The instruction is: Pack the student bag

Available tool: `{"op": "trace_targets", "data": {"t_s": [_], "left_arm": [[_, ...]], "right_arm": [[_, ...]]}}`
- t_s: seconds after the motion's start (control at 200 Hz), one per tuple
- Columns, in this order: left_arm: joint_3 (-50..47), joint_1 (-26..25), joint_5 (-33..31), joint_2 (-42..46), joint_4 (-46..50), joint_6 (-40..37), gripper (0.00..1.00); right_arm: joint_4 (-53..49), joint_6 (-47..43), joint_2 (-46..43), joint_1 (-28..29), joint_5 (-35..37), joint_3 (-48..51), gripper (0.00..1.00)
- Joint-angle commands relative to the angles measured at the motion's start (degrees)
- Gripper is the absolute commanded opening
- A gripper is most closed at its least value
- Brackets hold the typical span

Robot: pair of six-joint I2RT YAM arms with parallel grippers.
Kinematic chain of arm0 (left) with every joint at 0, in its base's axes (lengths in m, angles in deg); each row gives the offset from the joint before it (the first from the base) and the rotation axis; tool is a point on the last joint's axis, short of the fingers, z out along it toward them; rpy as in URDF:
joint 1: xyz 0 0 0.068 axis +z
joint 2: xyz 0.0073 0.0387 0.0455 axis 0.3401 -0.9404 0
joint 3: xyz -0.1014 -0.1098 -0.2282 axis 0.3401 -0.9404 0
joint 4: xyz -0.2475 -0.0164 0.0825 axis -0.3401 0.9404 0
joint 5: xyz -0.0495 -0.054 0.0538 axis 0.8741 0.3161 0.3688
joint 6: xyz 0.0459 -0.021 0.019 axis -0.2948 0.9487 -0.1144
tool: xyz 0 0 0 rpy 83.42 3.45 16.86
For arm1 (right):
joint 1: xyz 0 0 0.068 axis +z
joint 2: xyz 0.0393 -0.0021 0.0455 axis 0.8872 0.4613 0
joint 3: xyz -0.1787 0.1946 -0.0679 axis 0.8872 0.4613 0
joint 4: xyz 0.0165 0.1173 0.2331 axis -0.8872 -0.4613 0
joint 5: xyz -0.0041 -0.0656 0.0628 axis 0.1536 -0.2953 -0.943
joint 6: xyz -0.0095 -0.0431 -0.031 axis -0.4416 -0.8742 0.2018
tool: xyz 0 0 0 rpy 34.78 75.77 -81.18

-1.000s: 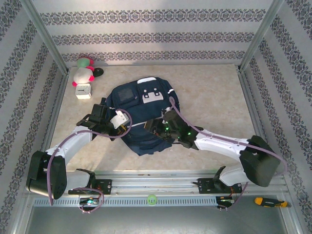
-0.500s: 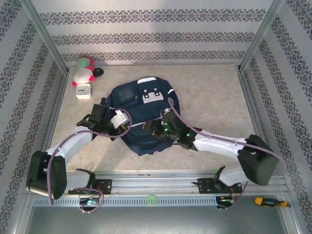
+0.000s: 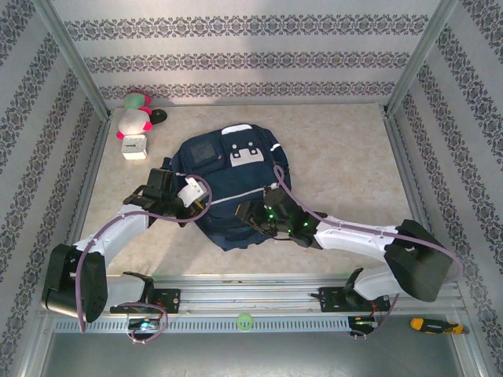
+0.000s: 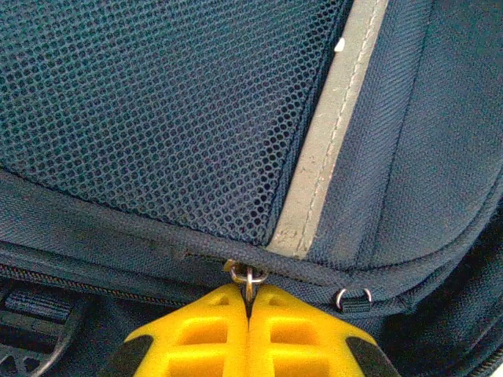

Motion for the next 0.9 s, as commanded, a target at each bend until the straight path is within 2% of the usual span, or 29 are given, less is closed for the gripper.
{"op": "trace_targets", "data": {"t_s": [0.0,0.17,0.585,0.894], "left_arm": [[-0.16,-0.70,2.44,0.98,-3.05,1.01,0.00],[-0.40,-0.74,3.68,0.98,-3.23,1.75,0.00],[-1.24,-1.35,7.86,2.20,0.57,1.56,0.00],[-0.80,-8.31,7.21,0.81,0.38,4.16,0.05]], "right_arm": [[4.47,0.69,2.19,0.04,0.62,-2.61,0.44],[6.65,0.64,5.23,-0.31,1.07,-3.59,0.38],[13.62,-1.42,11.69,-2.59,2.30,-7.16,0.16],[15.66,-2.12,14.67,-3.21,2.11,-10.92,0.13]]}}
